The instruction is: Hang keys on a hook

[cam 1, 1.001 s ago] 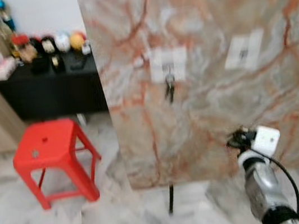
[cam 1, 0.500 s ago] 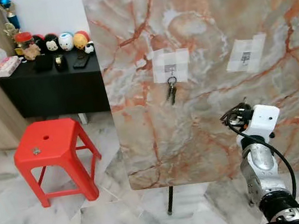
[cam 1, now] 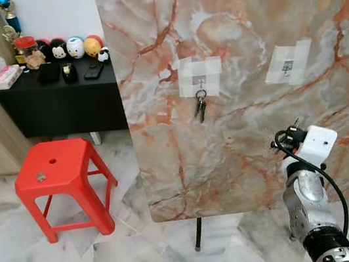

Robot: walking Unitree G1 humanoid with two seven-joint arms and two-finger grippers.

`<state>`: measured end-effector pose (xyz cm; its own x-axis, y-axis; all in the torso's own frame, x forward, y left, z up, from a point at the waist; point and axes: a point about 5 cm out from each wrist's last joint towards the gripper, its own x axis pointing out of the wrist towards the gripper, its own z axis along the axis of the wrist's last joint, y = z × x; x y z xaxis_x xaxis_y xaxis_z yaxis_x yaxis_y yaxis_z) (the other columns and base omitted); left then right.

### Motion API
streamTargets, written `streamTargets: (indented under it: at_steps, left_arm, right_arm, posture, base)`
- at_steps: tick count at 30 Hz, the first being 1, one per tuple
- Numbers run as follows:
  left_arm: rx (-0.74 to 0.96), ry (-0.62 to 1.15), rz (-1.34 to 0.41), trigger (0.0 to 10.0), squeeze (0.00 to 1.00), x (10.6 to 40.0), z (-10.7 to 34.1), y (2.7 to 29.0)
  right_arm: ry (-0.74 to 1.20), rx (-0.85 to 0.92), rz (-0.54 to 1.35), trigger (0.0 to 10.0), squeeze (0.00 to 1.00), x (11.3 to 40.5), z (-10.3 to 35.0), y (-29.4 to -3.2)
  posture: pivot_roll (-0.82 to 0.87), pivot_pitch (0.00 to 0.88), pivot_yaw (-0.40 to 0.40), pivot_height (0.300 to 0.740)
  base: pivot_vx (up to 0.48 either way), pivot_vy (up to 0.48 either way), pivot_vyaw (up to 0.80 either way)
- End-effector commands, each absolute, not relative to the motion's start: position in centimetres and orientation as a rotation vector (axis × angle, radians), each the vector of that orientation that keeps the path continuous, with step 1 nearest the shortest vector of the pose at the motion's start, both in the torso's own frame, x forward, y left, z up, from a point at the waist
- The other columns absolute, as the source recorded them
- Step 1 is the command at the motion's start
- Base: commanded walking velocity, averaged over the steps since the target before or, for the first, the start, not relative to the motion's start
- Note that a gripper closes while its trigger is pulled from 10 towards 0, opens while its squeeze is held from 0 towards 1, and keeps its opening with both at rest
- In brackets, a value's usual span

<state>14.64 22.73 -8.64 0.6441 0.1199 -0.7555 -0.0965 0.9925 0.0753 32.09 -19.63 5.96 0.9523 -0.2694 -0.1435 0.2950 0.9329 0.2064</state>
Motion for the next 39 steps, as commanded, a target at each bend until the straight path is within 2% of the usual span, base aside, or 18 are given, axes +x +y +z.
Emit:
streamTargets:
  at_steps: [1,4,15,19,21,23,24,30,39]
  left_arm:
    - [0.019,0.88,0.128,10.0,0.0,14.1,-8.9,22.6]
    - [0.032,0.875,0.143,10.0,0.0,14.1,-8.9,22.7]
    - [0.027,0.875,0.155,10.0,0.0,14.3,-8.8,22.8]
    - [0.025,0.874,0.155,10.0,0.0,14.4,-8.8,22.8]
    - [0.026,0.874,0.155,10.0,0.0,14.5,-8.8,22.8]
    - [0.026,0.872,0.155,10.0,0.0,14.5,-8.7,22.8]
    - [0.025,0.871,0.157,10.0,0.0,14.5,-8.7,22.8]
    - [0.028,0.871,0.154,10.0,0.0,14.5,-8.7,22.9]
    - [0.03,0.874,0.156,10.0,0.0,14.5,-8.7,23.1]
  right_arm:
    - [0.195,0.201,-0.259,10.0,0.0,31.4,4.5,-19.4]
    - [0.267,0.169,-0.287,10.0,0.0,30.5,3.0,-19.8]
    - [0.482,0.232,-0.344,10.0,0.0,27.3,-1.1,-20.5]
    - [0.622,0.23,-0.279,10.0,0.0,24.6,-3.9,-19.9]
    - [0.677,0.174,-0.247,10.0,0.0,23.6,-4.8,-19.8]
    - [0.742,0.116,-0.253,10.0,0.0,22.1,-5.8,-20.2]
    - [0.814,0.099,-0.289,10.0,0.0,20.4,-6.8,-20.8]
    - [0.93,0.105,-0.297,10.0,0.0,17.1,-8.5,-21.0]
    - [0.891,0.135,-0.273,10.0,0.0,17.6,-8.3,-20.7]
  posture:
    - [0.0,0.0,-0.086,0.74]
    - [0.01,0.0,-0.091,0.74]
    - [0.0,0.0,-0.092,0.74]
    - [0.0,0.0,-0.089,0.74]
    - [0.0,0.0,-0.089,0.74]
    - [-0.01,0.0,-0.089,0.74]
    - [0.0,0.0,-0.088,0.74]
    - [0.0,0.0,-0.082,0.74]
    - [-0.01,0.0,-0.078,0.74]
  base:
    - [0.0,0.0,0.0]
    - [0.0,0.0,0.0]
    - [0.0,0.0,0.0]
    - [0.0,0.0,0.0]
    - [0.0,0.0,0.0]
    - [0.0,0.0,0.0]
    - [0.0,0.0,0.0]
    - [0.126,0.0,0.0]
    - [0.289,0.0,0.0]
